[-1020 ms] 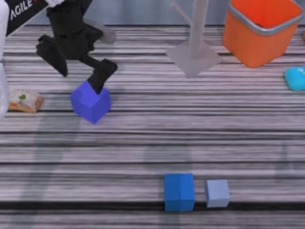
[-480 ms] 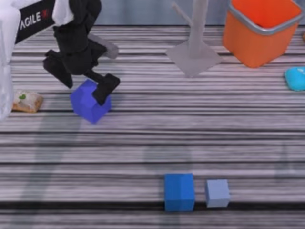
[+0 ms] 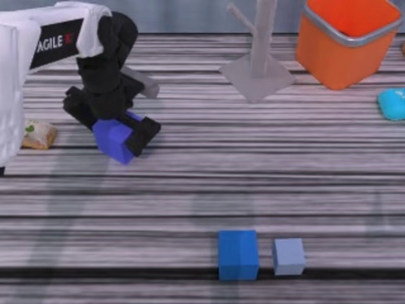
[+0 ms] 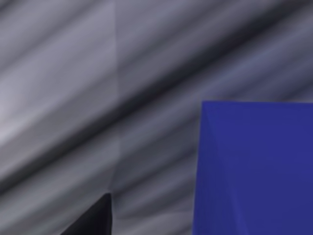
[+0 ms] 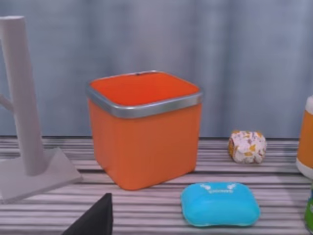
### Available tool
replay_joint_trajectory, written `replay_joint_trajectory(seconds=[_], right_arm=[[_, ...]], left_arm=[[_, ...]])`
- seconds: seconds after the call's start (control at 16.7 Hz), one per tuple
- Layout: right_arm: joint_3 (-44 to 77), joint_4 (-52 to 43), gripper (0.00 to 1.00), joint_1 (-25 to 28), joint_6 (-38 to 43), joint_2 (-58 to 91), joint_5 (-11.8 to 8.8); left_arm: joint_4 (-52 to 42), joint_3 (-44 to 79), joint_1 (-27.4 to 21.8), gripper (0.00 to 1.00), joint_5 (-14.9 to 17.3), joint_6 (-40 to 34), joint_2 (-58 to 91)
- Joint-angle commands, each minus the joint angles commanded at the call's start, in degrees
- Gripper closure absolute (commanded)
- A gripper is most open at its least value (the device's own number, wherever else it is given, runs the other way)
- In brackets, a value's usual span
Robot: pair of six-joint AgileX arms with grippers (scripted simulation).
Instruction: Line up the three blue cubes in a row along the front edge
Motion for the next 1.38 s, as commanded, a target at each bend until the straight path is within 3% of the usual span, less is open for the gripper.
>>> replay_joint_trajectory(seconds=[0.78, 1.38], right_arm=[[0.0, 0.0, 0.0, 0.0, 0.0, 0.0, 0.0], [0.0, 0.0, 0.0, 0.0, 0.0, 0.0, 0.0]], left_arm=[[0.0, 0.0, 0.0, 0.98, 0.0, 0.0, 0.0], [-0.3, 0.2, 0.0, 1.0, 0.1, 0.0, -0.7]])
